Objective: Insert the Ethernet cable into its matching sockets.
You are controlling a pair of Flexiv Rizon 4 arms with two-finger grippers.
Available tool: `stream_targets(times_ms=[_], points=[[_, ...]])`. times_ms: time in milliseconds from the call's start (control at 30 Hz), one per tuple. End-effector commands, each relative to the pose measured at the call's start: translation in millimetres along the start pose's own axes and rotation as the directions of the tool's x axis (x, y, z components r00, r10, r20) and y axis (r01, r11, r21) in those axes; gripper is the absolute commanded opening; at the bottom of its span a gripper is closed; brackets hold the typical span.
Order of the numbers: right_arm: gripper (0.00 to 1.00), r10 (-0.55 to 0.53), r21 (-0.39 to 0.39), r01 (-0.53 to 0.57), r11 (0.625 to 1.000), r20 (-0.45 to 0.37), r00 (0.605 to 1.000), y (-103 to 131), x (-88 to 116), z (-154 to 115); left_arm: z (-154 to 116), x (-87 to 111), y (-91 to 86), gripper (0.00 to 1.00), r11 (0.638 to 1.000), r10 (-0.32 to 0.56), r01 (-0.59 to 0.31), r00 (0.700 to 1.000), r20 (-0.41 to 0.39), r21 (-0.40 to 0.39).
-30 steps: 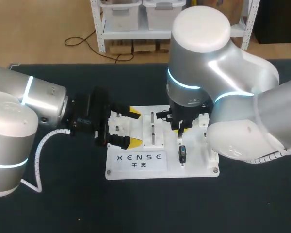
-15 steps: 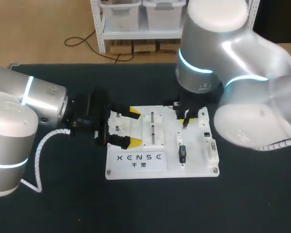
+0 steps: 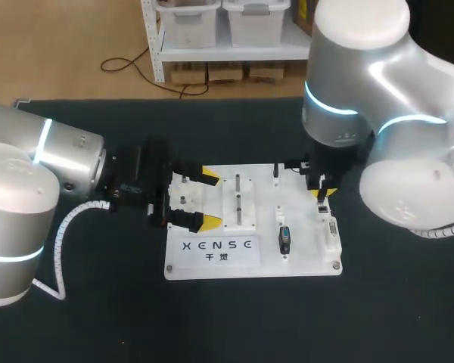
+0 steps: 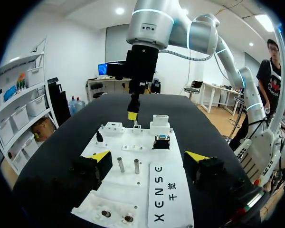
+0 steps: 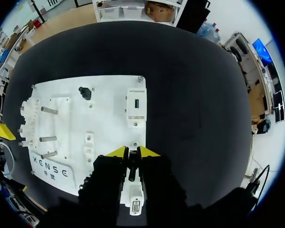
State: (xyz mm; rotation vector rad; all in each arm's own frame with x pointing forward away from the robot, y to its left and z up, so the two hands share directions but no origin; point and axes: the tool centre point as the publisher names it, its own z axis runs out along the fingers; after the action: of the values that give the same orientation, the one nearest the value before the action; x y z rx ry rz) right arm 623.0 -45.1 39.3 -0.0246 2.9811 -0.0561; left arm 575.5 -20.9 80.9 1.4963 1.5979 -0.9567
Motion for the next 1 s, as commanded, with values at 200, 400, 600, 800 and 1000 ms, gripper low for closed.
stream_targets(times_ms=[200, 400, 600, 800, 1000], points=[[0.00, 0.004, 0.006, -0.004, 1.000, 0.013, 1.000, -7, 2, 7, 0, 1.7, -0.2, 1.00, 1.000, 0.003, -0.003, 1.000, 0.006, -0.002], [0.00, 0.004, 0.007, -0.004, 1.000, 0.005, 1.000, -7, 2, 8, 0, 1.7, -0.2, 1.00, 1.000, 0.003, -0.003, 1.000, 0.006, -0.002], [0.00, -0.001, 0.001, 0.001, 1.000, 0.006, 1.000, -3, 1, 10, 0, 1.7, -0.2, 1.00, 1.000, 0.003, -0.003, 1.000, 0.006, -0.002], [0.00, -0.007, -0.003, 0.007, 1.000, 0.005, 1.000, -2, 0, 12, 0, 1.7, -0.2, 1.00, 1.000, 0.003, -0.003, 1.000, 0.006, -0.002], [0.00, -0.009, 0.001, 0.009, 1.000, 0.002, 1.000, -4, 1, 14, 0, 1.7, -0.2, 1.00, 1.000, 0.003, -0.003, 1.000, 0.006, -0.002]])
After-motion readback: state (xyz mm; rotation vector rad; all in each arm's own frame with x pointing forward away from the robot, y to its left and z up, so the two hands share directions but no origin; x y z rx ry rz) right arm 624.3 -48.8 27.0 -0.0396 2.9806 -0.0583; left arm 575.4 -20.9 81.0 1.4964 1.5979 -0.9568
